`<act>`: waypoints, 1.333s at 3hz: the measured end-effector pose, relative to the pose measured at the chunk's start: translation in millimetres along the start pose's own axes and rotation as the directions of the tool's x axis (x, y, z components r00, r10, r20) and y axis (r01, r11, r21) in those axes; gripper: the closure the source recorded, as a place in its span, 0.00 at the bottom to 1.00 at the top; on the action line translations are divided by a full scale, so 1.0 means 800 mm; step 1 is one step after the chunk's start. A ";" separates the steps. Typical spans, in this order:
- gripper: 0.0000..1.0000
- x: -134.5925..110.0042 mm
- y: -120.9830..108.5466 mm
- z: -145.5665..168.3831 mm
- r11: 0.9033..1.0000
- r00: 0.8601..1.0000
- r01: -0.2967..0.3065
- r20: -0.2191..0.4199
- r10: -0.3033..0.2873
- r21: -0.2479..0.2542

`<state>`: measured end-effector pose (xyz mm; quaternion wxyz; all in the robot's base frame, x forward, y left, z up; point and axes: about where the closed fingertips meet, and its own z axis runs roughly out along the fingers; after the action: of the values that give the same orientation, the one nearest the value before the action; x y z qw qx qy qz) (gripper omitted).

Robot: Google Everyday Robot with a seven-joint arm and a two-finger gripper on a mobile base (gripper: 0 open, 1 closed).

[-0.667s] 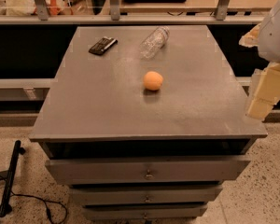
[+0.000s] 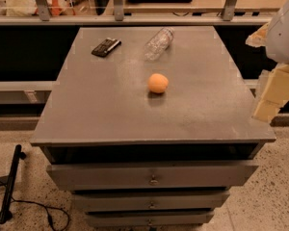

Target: Move orange near water bottle

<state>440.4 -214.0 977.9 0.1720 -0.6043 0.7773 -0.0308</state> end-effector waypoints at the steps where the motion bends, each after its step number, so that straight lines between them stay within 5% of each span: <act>1: 0.00 -0.012 -0.018 0.023 0.999 0.993 -0.038 0.108 0.039 -0.008; 2: 0.00 -0.038 -0.047 0.057 0.997 0.970 -0.076 0.230 0.082 -0.032; 4: 0.00 -0.069 -0.079 0.114 0.984 0.921 -0.159 0.346 0.176 -0.079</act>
Offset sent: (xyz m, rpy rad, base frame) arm 0.1011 0.0432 -0.0432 0.4154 -0.0376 -0.0191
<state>538.7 -164.2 921.3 0.2954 -0.5354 0.7833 0.1117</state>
